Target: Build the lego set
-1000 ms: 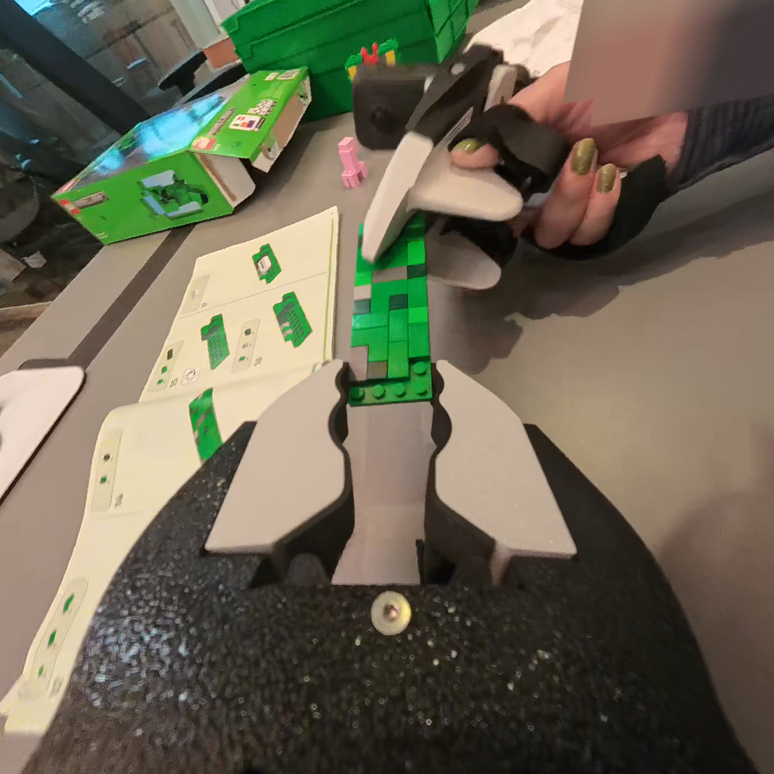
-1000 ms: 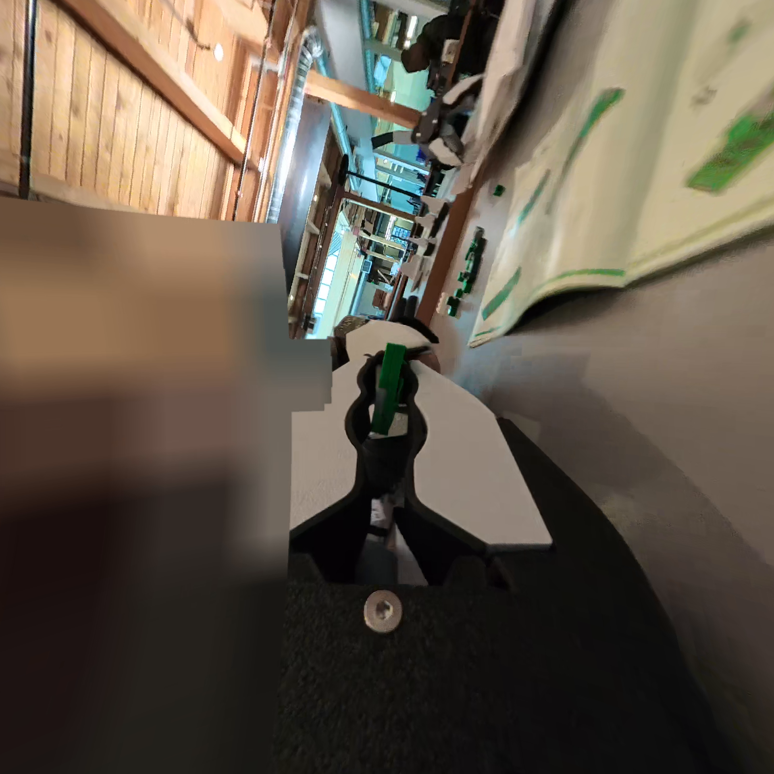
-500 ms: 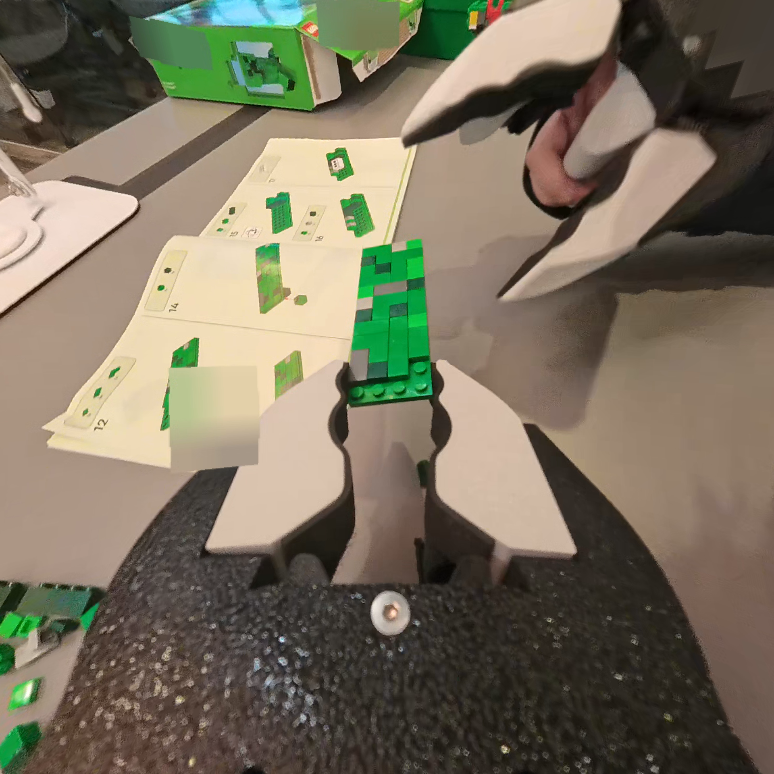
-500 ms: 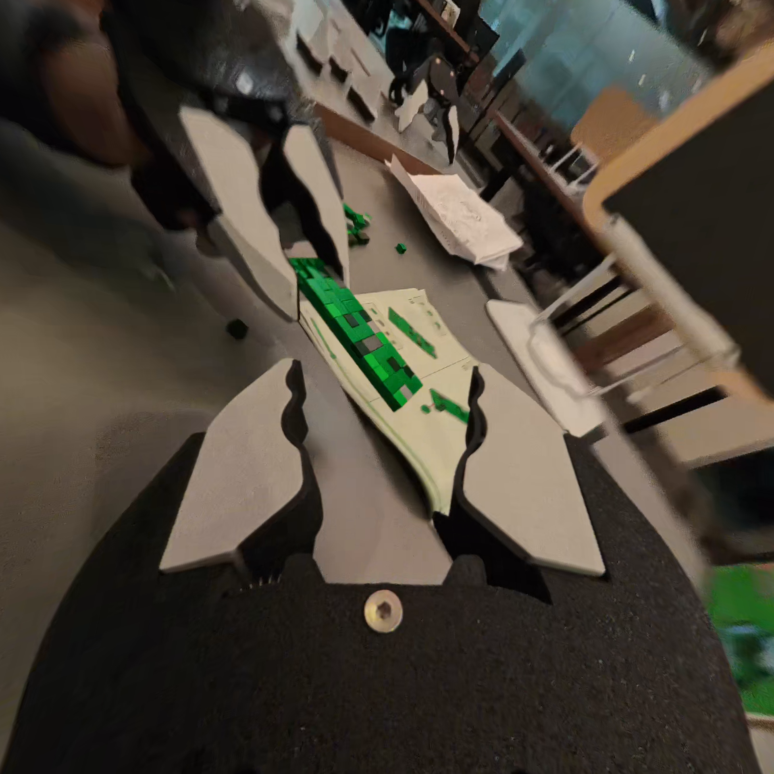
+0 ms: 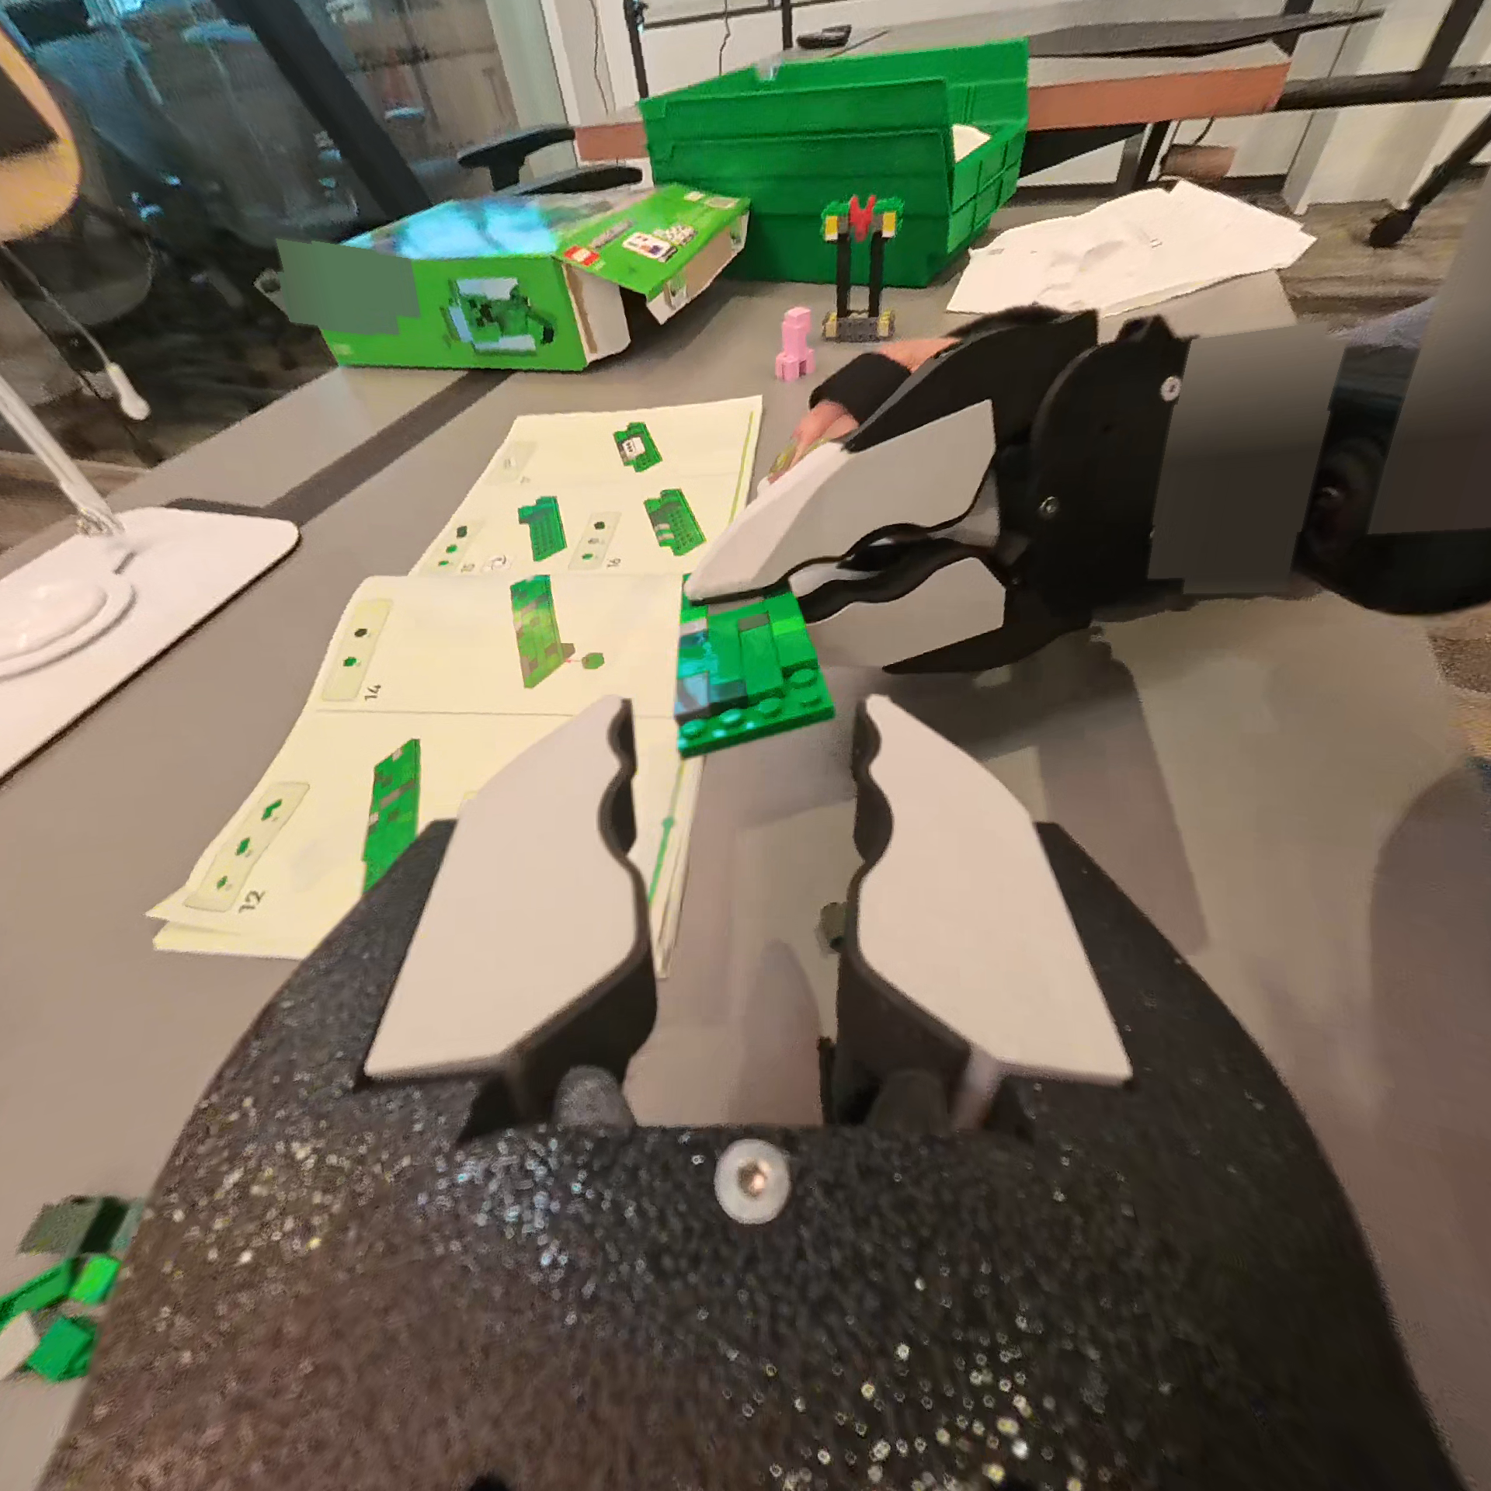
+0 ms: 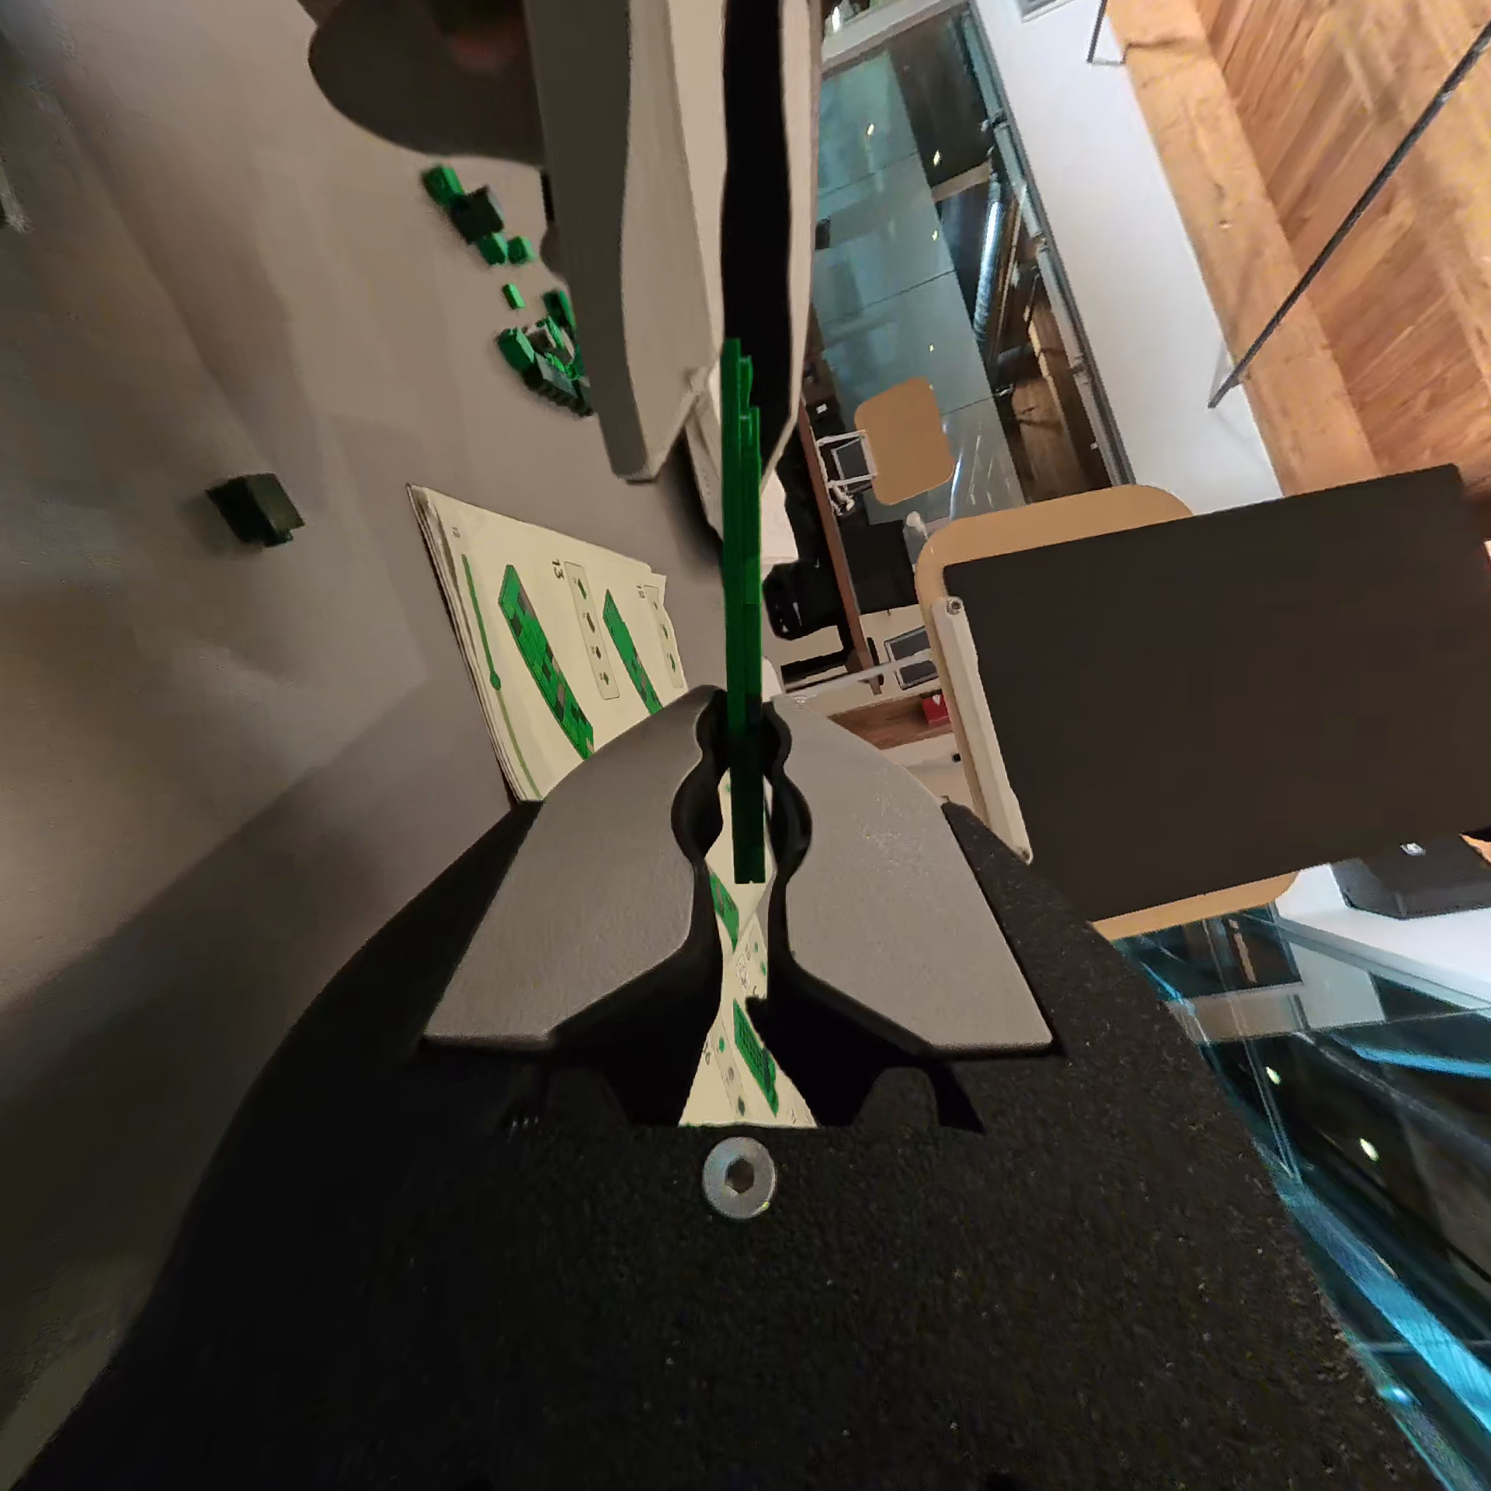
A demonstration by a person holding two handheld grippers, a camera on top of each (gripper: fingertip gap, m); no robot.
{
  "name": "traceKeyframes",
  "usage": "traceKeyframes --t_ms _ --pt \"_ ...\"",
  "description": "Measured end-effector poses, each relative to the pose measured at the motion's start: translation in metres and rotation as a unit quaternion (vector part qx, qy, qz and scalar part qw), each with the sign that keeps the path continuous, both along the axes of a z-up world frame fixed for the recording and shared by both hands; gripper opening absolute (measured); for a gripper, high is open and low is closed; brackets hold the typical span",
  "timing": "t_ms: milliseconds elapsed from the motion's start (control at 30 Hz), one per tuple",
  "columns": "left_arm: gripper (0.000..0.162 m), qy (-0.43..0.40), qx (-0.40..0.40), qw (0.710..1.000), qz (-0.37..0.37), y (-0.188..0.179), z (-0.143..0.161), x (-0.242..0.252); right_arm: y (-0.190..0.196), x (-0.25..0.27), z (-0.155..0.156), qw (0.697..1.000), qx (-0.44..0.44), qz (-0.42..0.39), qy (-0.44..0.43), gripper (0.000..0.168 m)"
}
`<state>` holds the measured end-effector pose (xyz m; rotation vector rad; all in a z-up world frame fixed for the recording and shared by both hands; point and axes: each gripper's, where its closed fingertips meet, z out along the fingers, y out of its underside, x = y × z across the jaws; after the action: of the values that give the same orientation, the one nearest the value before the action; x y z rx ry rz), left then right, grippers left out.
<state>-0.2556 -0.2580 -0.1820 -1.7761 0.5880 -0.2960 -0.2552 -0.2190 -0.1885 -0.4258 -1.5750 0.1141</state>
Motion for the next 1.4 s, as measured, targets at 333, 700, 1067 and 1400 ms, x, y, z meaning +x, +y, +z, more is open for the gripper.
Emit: traceKeyframes --t_ms 333,700,1067,1400 --pt "0.062 -0.086 0.006 0.992 -0.093 -0.006 -0.002 0.018 -0.024 -0.006 0.014 0.994 0.016 0.087 0.063 0.006" --pt "0.066 -0.139 -0.018 0.979 -0.145 -0.02 0.003 0.0 -0.02 -0.007 0.013 0.994 0.047 0.076 0.066 0.006" --pt "0.059 0.014 0.082 0.996 0.022 0.0 -0.001 -0.004 -0.008 -0.013 0.008 0.995 0.09 0.016 0.051 0.006" --pt "0.048 -0.04 0.077 0.996 0.014 -0.003 0.004 -0.004 -0.008 -0.015 0.005 0.993 0.11 0.01 0.042 0.006"
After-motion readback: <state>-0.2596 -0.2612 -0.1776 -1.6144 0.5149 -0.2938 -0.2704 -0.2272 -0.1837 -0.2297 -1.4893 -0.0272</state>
